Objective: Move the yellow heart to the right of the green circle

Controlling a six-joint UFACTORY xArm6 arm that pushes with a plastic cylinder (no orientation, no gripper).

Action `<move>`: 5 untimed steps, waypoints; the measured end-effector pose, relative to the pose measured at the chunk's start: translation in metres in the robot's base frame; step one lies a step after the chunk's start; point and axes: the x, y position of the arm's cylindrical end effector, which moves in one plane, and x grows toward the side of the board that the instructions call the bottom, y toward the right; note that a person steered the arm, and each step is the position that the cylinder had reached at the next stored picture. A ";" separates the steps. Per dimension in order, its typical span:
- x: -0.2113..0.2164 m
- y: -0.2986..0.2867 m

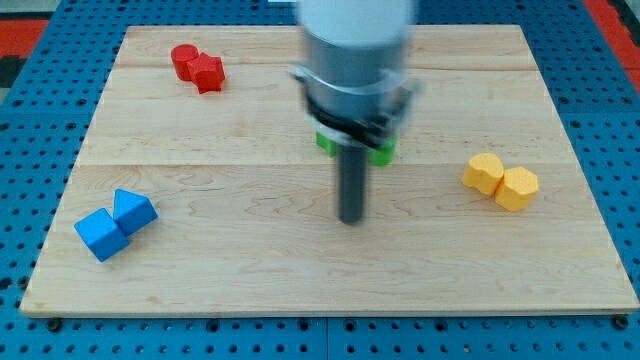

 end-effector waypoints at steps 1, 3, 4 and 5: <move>0.052 0.089; -0.031 0.184; -0.057 0.114; -0.090 0.087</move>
